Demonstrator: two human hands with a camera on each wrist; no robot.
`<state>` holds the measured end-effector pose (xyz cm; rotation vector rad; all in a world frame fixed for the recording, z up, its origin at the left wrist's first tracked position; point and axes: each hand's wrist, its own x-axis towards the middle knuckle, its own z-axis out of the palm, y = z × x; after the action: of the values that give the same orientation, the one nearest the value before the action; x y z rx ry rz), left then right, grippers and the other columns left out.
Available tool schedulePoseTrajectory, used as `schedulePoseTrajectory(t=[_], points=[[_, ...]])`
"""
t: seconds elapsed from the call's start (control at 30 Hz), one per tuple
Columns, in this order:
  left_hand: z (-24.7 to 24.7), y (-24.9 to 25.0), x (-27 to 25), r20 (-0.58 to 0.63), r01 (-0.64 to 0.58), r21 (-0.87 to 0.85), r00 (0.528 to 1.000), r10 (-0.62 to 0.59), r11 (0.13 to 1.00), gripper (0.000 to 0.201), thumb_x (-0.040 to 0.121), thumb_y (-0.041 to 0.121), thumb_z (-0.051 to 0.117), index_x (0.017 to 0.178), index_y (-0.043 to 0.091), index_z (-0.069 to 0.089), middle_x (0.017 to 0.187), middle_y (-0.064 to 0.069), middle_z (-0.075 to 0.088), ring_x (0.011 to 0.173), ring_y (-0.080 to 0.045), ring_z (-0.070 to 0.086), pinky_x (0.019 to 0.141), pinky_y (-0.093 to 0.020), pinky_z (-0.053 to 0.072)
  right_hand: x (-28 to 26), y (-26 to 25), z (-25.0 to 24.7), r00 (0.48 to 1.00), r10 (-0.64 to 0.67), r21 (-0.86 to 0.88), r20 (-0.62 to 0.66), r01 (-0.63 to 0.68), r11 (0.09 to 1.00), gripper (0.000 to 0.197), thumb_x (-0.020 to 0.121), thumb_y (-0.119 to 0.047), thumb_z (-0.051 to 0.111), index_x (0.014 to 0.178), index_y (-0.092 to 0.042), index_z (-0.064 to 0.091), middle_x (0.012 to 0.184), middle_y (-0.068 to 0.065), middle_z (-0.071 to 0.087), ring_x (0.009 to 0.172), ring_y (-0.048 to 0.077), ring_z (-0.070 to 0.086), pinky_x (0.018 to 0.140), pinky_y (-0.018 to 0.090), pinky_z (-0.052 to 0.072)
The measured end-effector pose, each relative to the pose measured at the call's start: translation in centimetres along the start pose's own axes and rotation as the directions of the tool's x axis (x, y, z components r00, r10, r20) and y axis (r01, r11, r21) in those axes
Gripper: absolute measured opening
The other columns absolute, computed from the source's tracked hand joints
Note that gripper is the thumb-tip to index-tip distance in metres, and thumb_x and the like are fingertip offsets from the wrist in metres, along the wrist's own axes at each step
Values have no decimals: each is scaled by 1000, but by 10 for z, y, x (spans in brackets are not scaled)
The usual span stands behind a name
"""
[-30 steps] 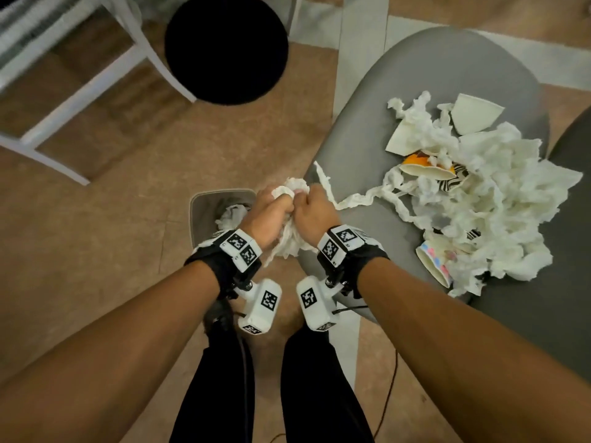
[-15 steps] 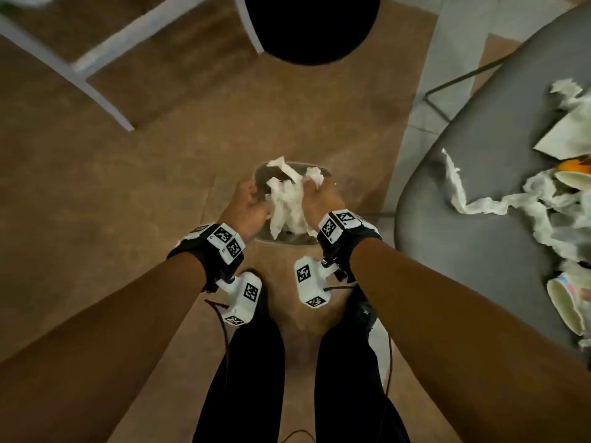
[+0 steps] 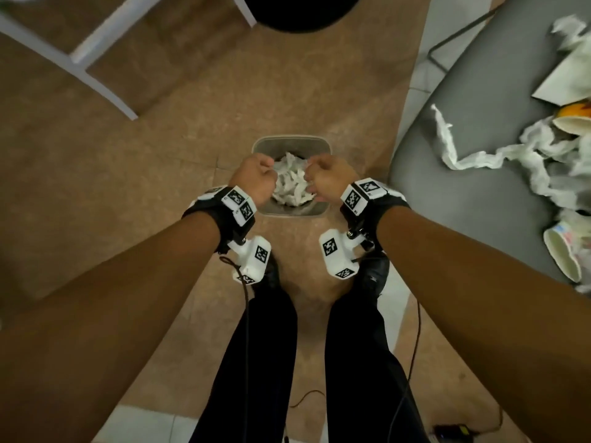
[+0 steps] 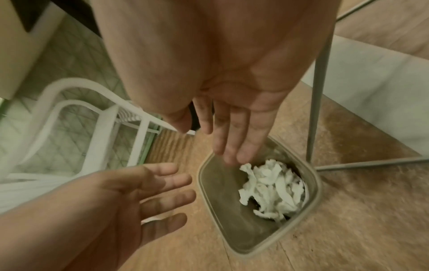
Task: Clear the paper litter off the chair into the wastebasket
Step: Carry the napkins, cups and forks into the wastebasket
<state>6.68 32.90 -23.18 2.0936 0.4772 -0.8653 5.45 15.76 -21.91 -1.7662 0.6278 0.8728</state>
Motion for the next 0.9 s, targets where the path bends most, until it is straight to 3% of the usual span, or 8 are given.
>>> schedulePoseTrajectory(t=[0.13, 0.3, 0.4, 0.5, 0.6, 0.67, 0.8, 0.9], points=[[16, 80, -27, -16, -136, 122, 990, 139, 983, 16, 87, 25, 56, 101, 29, 61, 101, -1, 73, 91, -24, 70, 88, -38, 56, -49, -22, -57, 994, -108, 74, -31, 110, 991, 12, 89, -22, 51, 85, -19, 62, 81, 14, 70, 68, 32, 66, 69, 47, 58], [83, 195, -72, 136, -386, 200, 921, 364, 901, 28, 85, 19, 53, 111, 16, 62, 96, 0, 66, 90, -24, 65, 85, -36, 54, -118, -4, -180, 955, -195, -9, -225, 199, 980, 13, 84, -28, 50, 90, -27, 61, 92, 11, 75, 83, 32, 73, 79, 51, 60], [140, 244, -93, 258, -531, 159, 836, 485, 832, 41, 70, 28, 48, 108, 21, 59, 94, 1, 61, 89, -33, 64, 88, -46, 54, -160, 26, -257, 882, -251, -147, -398, 209, 967, 22, 84, -30, 49, 99, -26, 64, 96, 4, 74, 88, 27, 71, 85, 45, 56], [198, 288, -122, 374, -707, 254, 702, 607, 660, 44, 73, 26, 51, 116, 21, 57, 108, -1, 59, 95, -26, 62, 91, -41, 52, -192, 68, -327, 789, -308, -304, -532, 161, 939, 26, 93, -23, 52, 115, -18, 65, 111, 2, 71, 96, 23, 67, 88, 34, 52], [249, 317, -148, 468, -807, 335, 591, 657, 487, 48, 84, 20, 58, 131, 20, 50, 128, -2, 53, 116, -21, 51, 100, -33, 44, -210, 105, -374, 677, -327, -367, -659, 89, 926, 28, 91, -25, 54, 117, -19, 63, 122, 4, 61, 105, 23, 61, 93, 40, 52], [282, 333, -163, 510, -841, 356, 541, 669, 408, 55, 86, 19, 60, 138, 18, 45, 137, -5, 46, 126, -24, 43, 105, -34, 38, -219, 129, -395, 619, -272, -422, -737, -106, 900, 43, 86, -30, 63, 127, -20, 56, 139, 6, 47, 123, 29, 47, 101, 46, 47], [332, 371, -173, 539, -878, 433, 434, 722, 204, 72, 79, 13, 62, 146, 18, 35, 148, -6, 33, 133, -30, 34, 108, -47, 36, -229, 161, -404, 802, 83, -363, -592, -357, 861, 110, 70, -46, 81, 152, -18, 14, 157, 9, 23, 132, 38, 44, 101, 52, 44], [359, 401, -166, 578, -828, 556, 451, 680, 76, 91, 75, 9, 67, 152, 28, 23, 162, -3, 13, 147, -31, 18, 111, -56, 32, -224, 170, -397, 839, 91, -325, -536, -305, 895, 110, 77, -21, 78, 155, -16, 1, 151, 18, 32, 129, 39, 48, 99, 49, 46]])
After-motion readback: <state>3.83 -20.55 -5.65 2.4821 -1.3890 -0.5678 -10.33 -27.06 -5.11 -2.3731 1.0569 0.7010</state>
